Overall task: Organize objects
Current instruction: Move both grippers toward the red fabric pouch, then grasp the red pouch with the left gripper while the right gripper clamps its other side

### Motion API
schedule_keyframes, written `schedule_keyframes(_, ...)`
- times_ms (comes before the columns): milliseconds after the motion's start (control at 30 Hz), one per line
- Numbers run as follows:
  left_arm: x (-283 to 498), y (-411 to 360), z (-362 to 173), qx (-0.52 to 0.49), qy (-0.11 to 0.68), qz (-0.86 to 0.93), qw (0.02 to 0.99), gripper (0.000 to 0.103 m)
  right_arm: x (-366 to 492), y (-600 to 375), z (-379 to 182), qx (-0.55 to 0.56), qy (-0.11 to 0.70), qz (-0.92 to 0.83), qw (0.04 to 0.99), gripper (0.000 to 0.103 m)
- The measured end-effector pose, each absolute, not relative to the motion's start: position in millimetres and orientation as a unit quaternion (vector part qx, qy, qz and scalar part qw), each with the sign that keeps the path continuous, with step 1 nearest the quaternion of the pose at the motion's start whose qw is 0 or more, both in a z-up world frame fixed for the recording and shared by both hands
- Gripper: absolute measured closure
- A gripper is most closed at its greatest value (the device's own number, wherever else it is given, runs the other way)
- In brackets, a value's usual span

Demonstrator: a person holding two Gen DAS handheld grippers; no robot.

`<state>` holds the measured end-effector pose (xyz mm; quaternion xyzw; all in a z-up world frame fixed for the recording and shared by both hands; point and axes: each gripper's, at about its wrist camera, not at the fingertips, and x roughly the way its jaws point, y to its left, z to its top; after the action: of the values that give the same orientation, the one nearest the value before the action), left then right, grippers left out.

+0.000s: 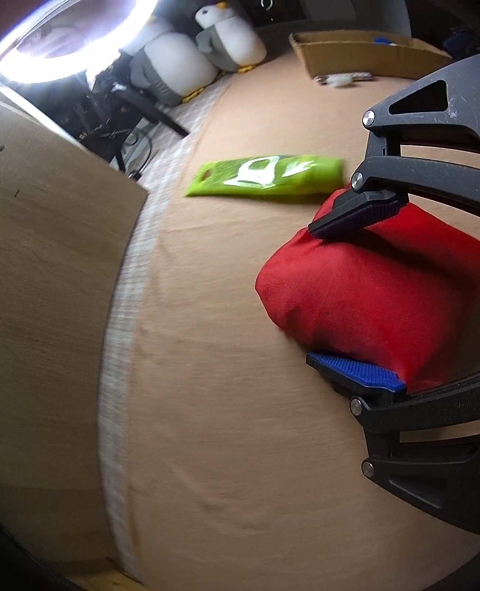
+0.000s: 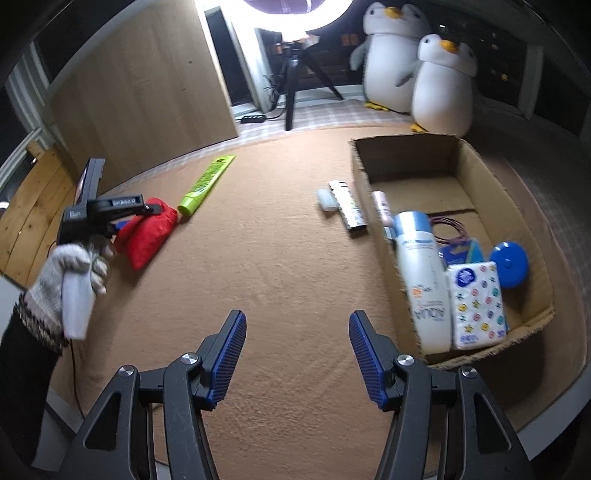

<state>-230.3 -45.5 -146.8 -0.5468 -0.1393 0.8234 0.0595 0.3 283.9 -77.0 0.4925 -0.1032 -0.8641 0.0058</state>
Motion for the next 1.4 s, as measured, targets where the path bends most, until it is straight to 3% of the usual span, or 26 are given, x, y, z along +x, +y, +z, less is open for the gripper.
schedule_keyframes(500, -109, 8, -149, -0.549, -0.127, 0.821, 0.09, 0.038, -14, 254, -92, 0.503, -0.097, -0.856, 0.066, 0.049)
schedule_keyframes(933, -77, -37, -119, -0.551, -0.162, 0.809, 0.123, 0.031, -16, 232, -112, 0.529, -0.115, -0.835, 0.101, 0.049)
schedule_keyframes(1400, -44, 1, -136, -0.578, -0.145, 0.776, 0.209, 0.031, -36, 212, -126, 0.557, -0.143, -0.809, 0.121, 0.046)
